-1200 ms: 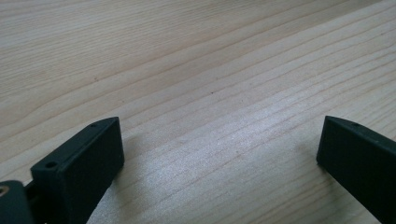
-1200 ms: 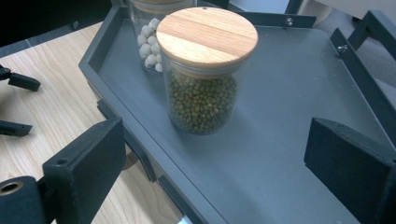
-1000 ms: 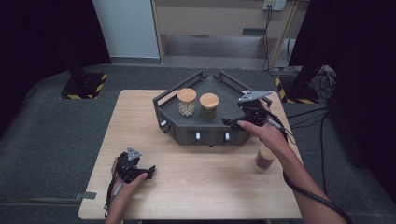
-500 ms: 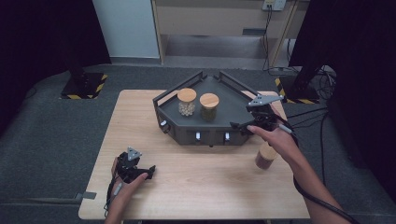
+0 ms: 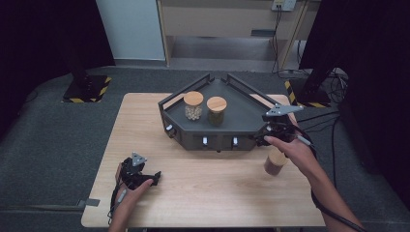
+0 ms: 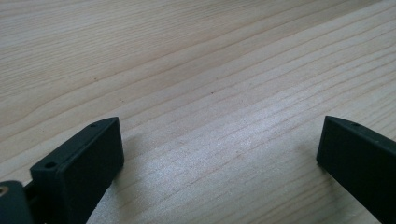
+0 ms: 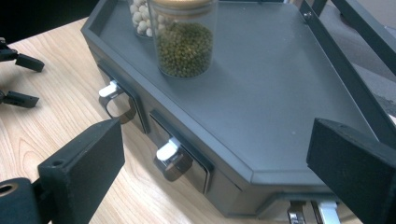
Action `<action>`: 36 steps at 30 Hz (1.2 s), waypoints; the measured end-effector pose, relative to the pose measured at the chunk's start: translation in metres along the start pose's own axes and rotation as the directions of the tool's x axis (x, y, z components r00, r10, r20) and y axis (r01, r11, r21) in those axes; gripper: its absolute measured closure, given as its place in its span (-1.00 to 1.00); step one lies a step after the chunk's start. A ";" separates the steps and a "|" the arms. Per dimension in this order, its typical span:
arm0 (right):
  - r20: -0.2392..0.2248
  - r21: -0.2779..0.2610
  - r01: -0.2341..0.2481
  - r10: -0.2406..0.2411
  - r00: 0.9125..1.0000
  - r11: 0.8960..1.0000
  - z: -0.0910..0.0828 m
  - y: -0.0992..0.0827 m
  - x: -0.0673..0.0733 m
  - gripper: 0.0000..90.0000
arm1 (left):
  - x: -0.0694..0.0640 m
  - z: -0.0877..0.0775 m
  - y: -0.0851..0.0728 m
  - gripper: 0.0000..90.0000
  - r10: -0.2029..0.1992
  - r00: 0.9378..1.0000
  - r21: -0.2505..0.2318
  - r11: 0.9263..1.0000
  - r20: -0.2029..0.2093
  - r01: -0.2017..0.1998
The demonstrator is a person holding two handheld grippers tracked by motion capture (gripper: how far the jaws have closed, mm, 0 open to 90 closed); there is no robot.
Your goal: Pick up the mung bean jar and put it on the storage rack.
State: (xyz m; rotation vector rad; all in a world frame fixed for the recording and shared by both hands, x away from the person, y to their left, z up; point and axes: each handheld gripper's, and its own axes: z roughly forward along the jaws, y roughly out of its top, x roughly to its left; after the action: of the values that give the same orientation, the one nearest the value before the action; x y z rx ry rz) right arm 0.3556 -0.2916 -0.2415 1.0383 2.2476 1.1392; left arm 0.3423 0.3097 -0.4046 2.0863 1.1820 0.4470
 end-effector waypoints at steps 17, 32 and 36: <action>0.032 0.004 -0.034 0.034 0.999 0.999 -0.020 -0.027 -0.005 -0.90 | 0.000 0.000 0.000 -1.00 0.000 1.000 0.000 1.000 0.000 0.000; 0.054 0.004 -0.063 0.062 0.997 0.998 -0.034 -0.050 -0.005 -0.90 | 0.000 0.000 0.000 -1.00 -0.001 1.000 0.000 1.000 0.000 0.001; 0.055 0.003 -0.065 0.065 0.996 0.998 -0.037 -0.055 -0.005 -0.90 | 0.000 0.000 0.000 -1.00 -0.001 1.000 0.000 1.000 0.000 0.001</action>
State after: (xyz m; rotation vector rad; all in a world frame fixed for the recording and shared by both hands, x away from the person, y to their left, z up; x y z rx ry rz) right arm 0.3113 -0.3358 -0.2646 1.1381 2.1900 1.1184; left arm 0.3423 0.3095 -0.4046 2.0862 1.1831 0.4469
